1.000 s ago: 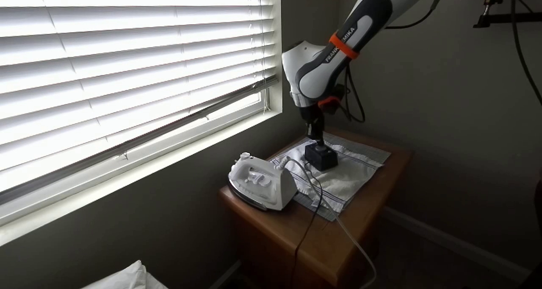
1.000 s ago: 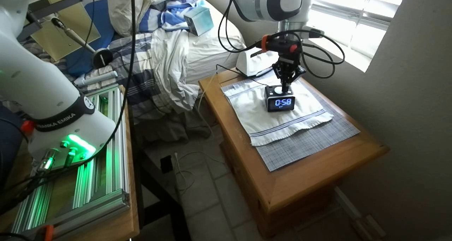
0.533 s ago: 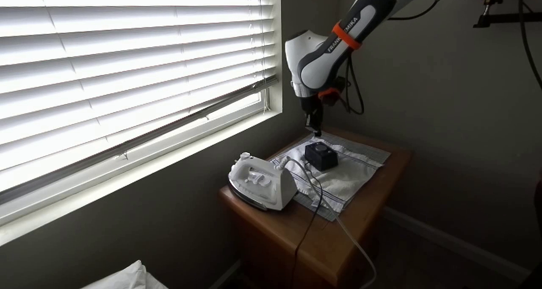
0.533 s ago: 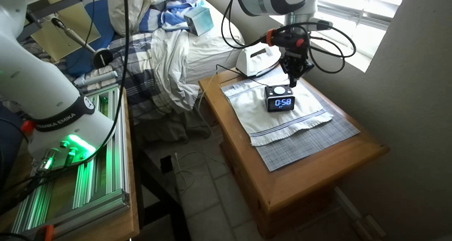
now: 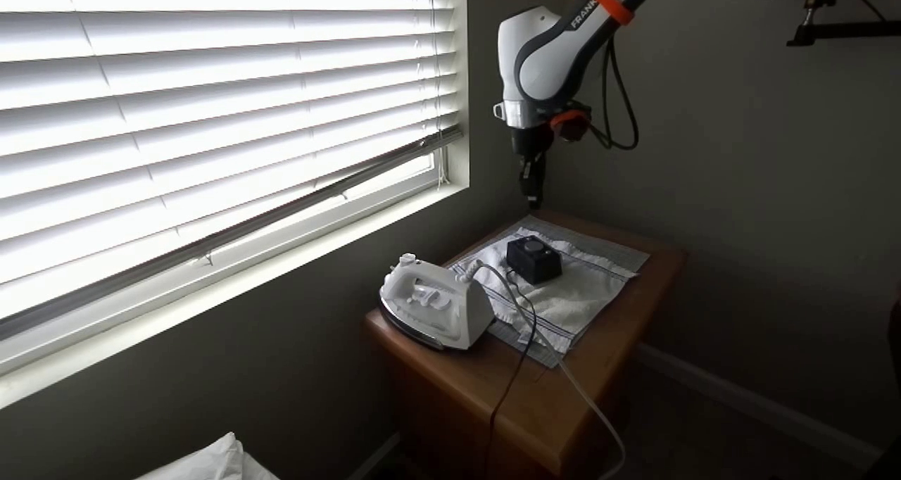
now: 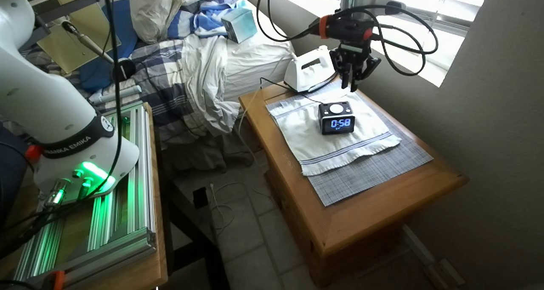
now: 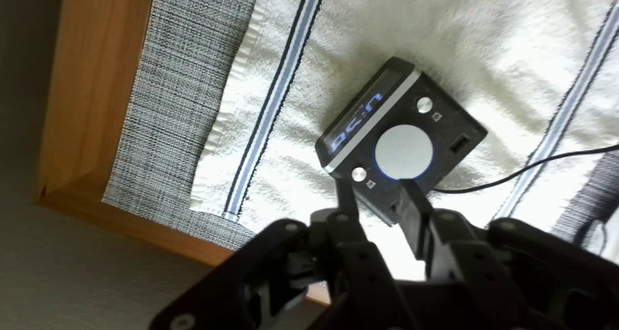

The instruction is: Press down on the top of the alarm clock.

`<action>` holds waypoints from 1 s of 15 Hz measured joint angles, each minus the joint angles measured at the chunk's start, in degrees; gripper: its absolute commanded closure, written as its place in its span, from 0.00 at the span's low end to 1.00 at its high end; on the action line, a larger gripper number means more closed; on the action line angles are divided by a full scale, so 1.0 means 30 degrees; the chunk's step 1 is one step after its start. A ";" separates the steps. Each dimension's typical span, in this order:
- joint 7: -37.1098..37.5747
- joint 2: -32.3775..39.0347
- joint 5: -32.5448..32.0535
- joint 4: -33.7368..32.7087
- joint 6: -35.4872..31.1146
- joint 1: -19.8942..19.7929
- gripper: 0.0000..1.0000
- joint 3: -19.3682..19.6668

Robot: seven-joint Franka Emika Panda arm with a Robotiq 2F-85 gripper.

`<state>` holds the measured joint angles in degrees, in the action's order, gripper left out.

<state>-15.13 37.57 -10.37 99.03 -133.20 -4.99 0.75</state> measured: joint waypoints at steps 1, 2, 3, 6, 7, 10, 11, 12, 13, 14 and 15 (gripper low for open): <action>-0.0865 -0.0626 0.0480 0.0627 0.0001 -0.0441 0.33 -0.0346; -0.1596 -0.1224 0.0916 0.1198 0.0122 -0.0825 0.26 -0.0605; -0.2279 -0.1787 0.1344 0.1729 0.0299 -0.1163 0.18 -0.0795; -0.4183 -0.3264 0.2609 0.3049 0.1125 -0.1971 0.01 -0.1185; -0.4735 -0.3701 0.3081 0.3394 0.1565 -0.2154 0.00 -0.1270; -0.6158 -0.4867 0.4350 0.4340 0.2336 -0.2479 0.00 -0.1336; -0.6501 -0.5210 0.4692 0.4627 0.2424 -0.2534 0.00 -0.1332; -0.6709 -0.5493 0.4926 0.4871 0.2432 -0.2569 0.00 -0.1330; -0.6794 -0.5688 0.5001 0.5049 0.2434 -0.2585 0.00 -0.1329; -0.6818 -0.5797 0.5032 0.5158 0.2434 -0.2585 0.00 -0.1329; -0.6825 -0.5835 0.5042 0.5216 0.2434 -0.2585 0.00 -0.1330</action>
<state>-35.61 20.07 4.76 114.68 -125.90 -12.74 -3.24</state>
